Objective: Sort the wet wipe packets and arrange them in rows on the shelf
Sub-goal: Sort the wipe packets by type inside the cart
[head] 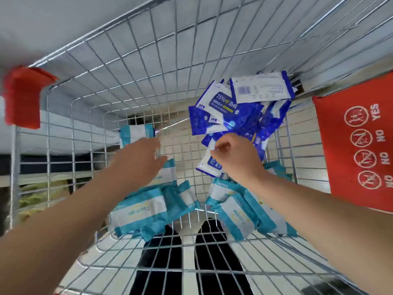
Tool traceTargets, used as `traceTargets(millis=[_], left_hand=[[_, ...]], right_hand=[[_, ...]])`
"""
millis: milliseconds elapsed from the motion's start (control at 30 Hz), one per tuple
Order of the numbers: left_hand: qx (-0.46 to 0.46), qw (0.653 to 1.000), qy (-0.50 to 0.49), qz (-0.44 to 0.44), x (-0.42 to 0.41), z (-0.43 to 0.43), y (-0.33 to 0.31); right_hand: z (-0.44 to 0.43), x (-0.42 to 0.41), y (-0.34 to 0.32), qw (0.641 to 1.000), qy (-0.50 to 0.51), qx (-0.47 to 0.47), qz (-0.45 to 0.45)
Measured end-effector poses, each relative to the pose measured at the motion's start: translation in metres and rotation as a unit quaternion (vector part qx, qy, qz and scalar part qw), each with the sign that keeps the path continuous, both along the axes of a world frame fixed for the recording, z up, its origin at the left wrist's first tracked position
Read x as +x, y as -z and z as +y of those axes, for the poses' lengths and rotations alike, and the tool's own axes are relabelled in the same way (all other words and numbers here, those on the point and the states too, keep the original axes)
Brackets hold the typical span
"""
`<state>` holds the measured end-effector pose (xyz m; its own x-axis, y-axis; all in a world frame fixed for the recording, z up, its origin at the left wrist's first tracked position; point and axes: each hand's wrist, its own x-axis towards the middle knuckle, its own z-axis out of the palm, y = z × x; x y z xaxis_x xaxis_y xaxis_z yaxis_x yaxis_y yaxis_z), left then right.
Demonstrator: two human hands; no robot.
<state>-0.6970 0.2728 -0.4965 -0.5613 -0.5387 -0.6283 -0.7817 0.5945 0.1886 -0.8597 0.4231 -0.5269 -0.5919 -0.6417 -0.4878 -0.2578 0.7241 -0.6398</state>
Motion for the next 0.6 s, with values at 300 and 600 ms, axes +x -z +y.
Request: traceTargets(millis=[300,600], left_hand=[[0.027,0.978,0.168,-0.122,0.094,0.02,0.038],[-0.047,0.994,0.088,-0.033,0.092,-0.005,0.045]], right_hand=[[-0.013,0.114,0.049,0.915,-0.381,0.101,0.083],[-0.018,0.118,0.059,0.917,-0.346,0.188,0.064]])
